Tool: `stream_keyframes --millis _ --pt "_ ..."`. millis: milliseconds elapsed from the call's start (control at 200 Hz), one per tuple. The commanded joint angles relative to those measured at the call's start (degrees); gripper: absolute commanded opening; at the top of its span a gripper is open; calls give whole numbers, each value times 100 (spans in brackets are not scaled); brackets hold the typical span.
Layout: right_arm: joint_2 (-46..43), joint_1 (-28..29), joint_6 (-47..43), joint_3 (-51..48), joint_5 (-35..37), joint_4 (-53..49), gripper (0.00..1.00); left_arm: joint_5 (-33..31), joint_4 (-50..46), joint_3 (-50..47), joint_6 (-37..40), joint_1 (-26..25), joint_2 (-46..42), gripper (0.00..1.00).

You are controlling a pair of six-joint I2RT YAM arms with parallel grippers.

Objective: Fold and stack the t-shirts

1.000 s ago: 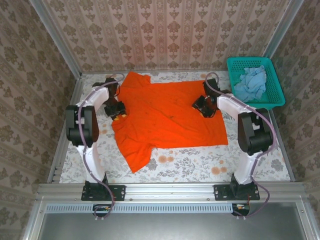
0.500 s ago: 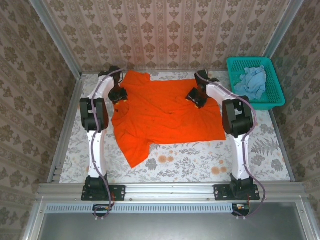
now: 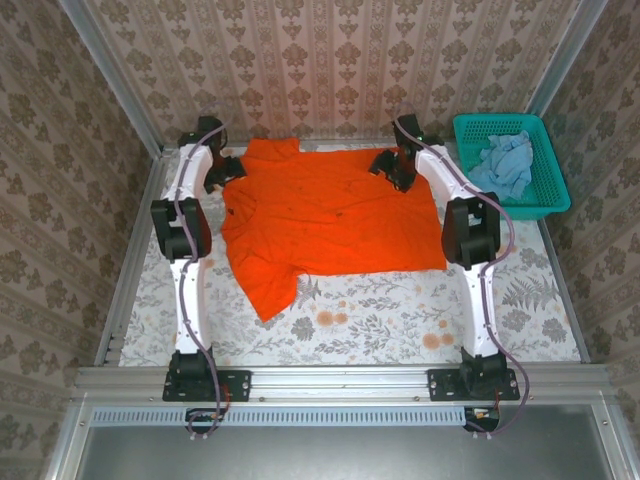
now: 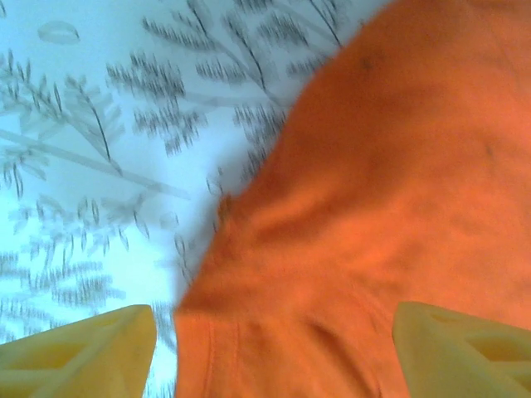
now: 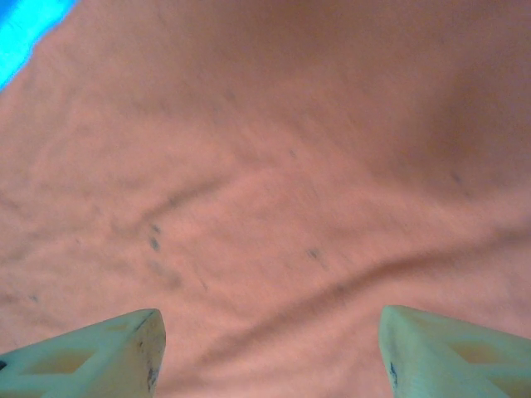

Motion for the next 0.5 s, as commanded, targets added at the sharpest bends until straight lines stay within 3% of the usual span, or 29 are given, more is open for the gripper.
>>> stream_keyframes --millis 0,225,275,335,495 --pt "-1105 62 -85 -1188 -89 267 70 142 240 -1042 80 -352 -1380 76" --pt "-2909 397 87 -4138 -482 1032 61 1392 693 -4079 883 -1417 -3235 63" --pt "-3246 541 70 -4637 -525 1088 59 1705 681 -4687 1139 -1715 -3571 56" --pt "-3563 710 51 -5106 -551 1085 58 1991 681 -5399 1383 -2107 -3961 49" --pt "-3898 1010 69 -5830 -675 1171 54 2498 563 -6538 1588 -3017 -4788 45"
